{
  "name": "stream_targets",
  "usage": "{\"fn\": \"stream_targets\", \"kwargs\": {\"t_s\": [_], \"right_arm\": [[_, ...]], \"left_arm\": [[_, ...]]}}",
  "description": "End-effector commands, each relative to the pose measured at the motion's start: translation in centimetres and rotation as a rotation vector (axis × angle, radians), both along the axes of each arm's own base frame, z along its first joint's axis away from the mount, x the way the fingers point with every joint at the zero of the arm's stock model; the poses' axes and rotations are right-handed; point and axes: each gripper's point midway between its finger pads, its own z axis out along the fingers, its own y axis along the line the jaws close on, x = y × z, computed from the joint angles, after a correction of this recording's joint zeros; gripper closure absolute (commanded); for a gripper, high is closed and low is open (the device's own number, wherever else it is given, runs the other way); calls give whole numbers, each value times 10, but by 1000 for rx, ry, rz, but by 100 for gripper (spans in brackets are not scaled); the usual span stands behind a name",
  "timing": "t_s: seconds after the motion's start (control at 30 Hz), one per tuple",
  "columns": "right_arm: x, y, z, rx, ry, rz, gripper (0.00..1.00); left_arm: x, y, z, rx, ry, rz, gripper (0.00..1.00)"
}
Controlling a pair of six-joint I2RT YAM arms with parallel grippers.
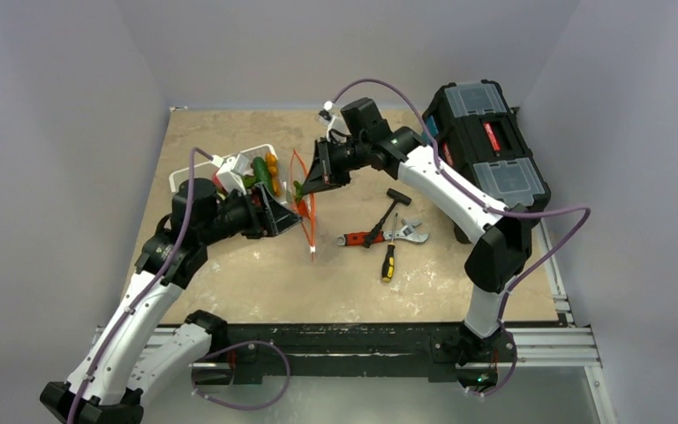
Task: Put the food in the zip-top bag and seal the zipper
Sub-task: Place the fake vegetable in the zipper food storage bag, then adjust the zipper food storage bag at the center of the board.
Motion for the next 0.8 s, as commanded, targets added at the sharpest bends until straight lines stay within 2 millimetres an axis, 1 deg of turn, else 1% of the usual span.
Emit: {"fn": "stream_targets", "kwargs": {"t_s": [0.0,0.03,0.1,0.17,0.27,0.33,0.43,0.53,0.6,0.67,0.77], "right_arm": [[2,-33,27,-170,-241,-34,100],[0,-43,25,-228,-266,-42,100],[-10,-61,17,-334,-284,-49,100],[-15,-72,14,-377,-294,-67,100],[-27,-75,22,-352,-279,-53,100],[-29,-74,28,-335,-282,-63,100],[-26,-67,31,-310,-275,-73,100],[-15,-51,23,-287,-243,-81,100],[-4,-42,15,-293,-237,-97,100],[2,-30,10,-275,-231,-87,100],[11,-18,7,-268,-241,-88,100]], "left_arm": [[-10,1,33,7,-118,-43,26],[-10,3,37,10,-140,-37,23],[-13,5,46,-2,-189,-32,18],[-16,1,50,-33,-216,-60,18],[-20,-5,45,-59,-193,-91,19],[-23,-5,41,-55,-170,-104,22],[-27,-6,34,-57,-151,-120,23],[-32,-10,31,-86,-159,-137,23],[-38,-12,29,-91,-182,-148,23],[-41,-9,27,-46,-202,-129,23],[-39,-7,19,29,-160,-99,23]]}}
